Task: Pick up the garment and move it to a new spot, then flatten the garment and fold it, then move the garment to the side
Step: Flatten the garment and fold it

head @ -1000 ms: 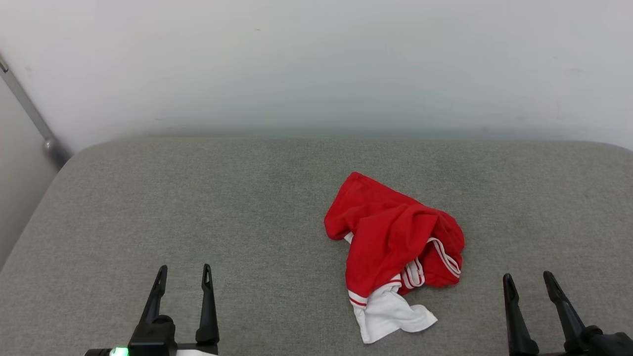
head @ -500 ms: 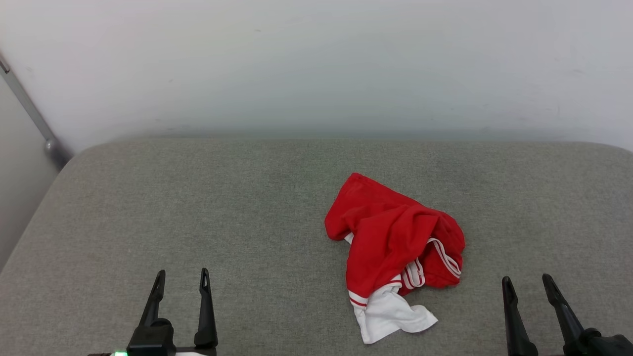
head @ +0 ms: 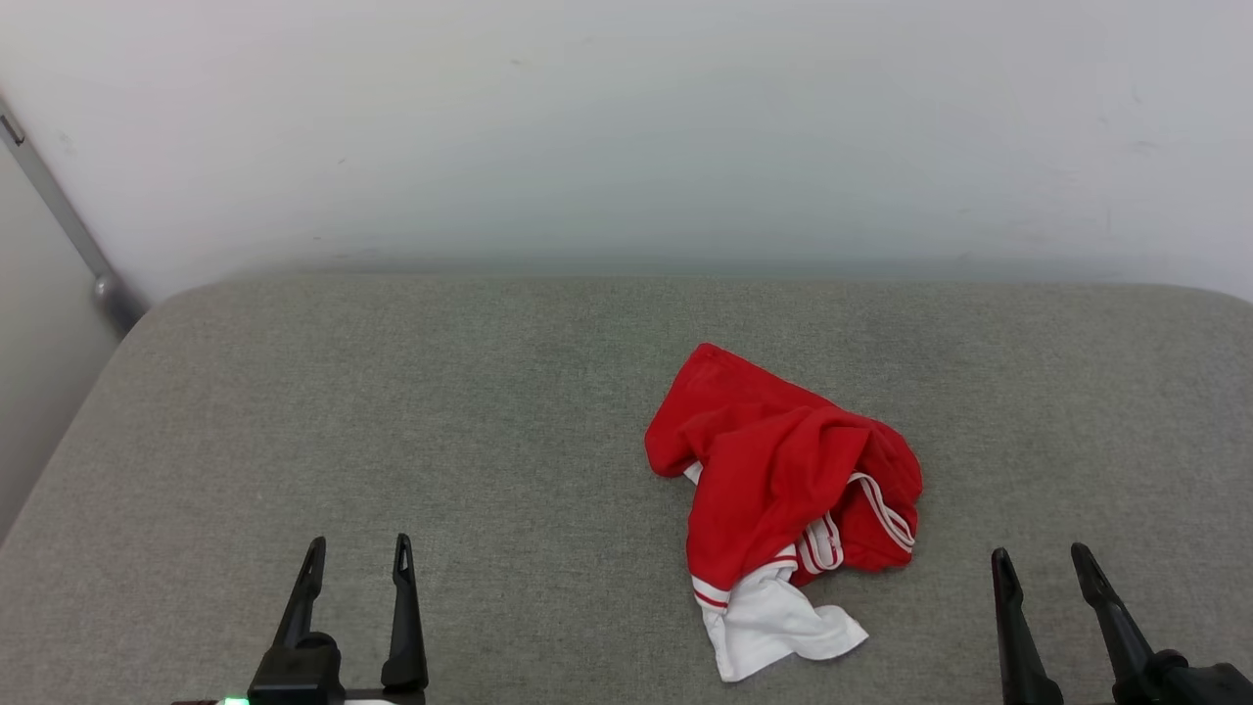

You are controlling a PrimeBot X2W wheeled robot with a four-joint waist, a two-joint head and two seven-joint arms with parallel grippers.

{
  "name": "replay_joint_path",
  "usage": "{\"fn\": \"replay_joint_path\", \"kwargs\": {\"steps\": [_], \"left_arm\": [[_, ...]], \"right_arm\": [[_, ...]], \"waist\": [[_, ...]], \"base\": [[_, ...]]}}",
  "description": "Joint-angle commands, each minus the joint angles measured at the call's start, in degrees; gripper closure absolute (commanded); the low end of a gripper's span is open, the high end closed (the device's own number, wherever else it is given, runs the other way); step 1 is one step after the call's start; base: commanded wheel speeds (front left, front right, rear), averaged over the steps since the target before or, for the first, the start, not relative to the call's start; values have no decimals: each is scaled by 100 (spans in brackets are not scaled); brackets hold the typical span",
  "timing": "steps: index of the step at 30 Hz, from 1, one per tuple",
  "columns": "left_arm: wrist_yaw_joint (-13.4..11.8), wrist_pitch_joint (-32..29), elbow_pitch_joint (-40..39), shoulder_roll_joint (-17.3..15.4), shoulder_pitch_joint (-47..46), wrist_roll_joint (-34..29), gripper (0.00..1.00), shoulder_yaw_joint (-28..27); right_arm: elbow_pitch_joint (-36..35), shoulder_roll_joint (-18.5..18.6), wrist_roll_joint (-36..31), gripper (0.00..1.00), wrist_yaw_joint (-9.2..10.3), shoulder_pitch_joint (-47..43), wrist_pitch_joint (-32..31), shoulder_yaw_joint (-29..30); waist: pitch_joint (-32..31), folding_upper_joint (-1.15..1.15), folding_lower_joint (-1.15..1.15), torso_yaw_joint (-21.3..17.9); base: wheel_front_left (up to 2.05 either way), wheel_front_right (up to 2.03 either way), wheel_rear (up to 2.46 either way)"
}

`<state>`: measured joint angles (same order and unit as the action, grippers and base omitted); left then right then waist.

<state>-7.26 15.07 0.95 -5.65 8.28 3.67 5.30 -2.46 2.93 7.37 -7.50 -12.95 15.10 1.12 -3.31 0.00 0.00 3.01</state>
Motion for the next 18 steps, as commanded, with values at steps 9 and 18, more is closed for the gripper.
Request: {"fn": "replay_joint_path", "kwargs": {"steps": [9, 18], "left_arm": [[121, 15, 24, 64, 64, -77, 0, -101], [294, 15, 47, 32, -353, -163, 0, -121]], "right_arm": [[1, -10, 7, 0, 2, -33, 10, -8], [35, -10, 21, 0, 2, 37, 10, -15]], "waist": [[19, 0, 0, 4], [28, 0, 0, -27]], "base": [[0, 0, 0], [0, 0, 0]]}}
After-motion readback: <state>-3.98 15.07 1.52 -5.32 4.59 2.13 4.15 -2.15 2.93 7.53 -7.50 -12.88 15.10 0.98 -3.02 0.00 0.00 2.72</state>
